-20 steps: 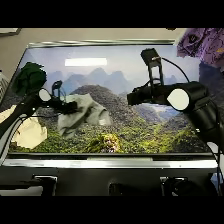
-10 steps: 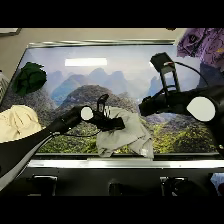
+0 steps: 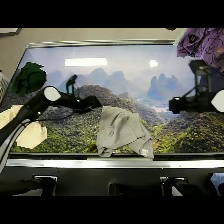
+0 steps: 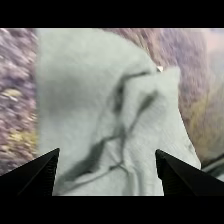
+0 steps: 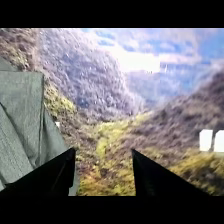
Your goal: Fold the clothes and pants, and hang the long-sleeved shirts on hangers.
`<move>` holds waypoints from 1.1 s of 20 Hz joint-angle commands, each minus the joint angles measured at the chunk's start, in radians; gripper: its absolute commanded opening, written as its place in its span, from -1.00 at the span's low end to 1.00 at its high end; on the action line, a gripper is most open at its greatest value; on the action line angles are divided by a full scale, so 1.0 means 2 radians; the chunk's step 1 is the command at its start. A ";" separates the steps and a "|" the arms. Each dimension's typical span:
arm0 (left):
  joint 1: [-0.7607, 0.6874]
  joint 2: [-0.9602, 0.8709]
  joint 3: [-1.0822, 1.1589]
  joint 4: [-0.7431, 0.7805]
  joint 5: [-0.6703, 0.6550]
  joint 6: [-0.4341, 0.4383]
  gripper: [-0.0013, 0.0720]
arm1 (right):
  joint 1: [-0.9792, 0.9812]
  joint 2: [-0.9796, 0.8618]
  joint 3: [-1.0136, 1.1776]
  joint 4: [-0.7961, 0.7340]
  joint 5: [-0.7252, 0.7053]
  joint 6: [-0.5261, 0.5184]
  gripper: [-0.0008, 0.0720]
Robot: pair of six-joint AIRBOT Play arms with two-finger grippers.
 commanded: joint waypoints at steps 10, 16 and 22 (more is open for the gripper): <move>0.076 0.009 0.000 -0.001 -0.013 0.016 0.94 | -0.180 -0.058 -0.313 0.316 -0.062 -0.122 0.66; 0.076 0.009 0.000 -0.001 -0.013 0.016 0.94 | -0.179 -0.115 -0.313 0.366 -0.095 -0.163 0.66; 0.077 0.009 0.000 -0.001 -0.014 0.016 0.94 | -0.179 -0.168 -0.313 0.431 -0.089 -0.204 0.64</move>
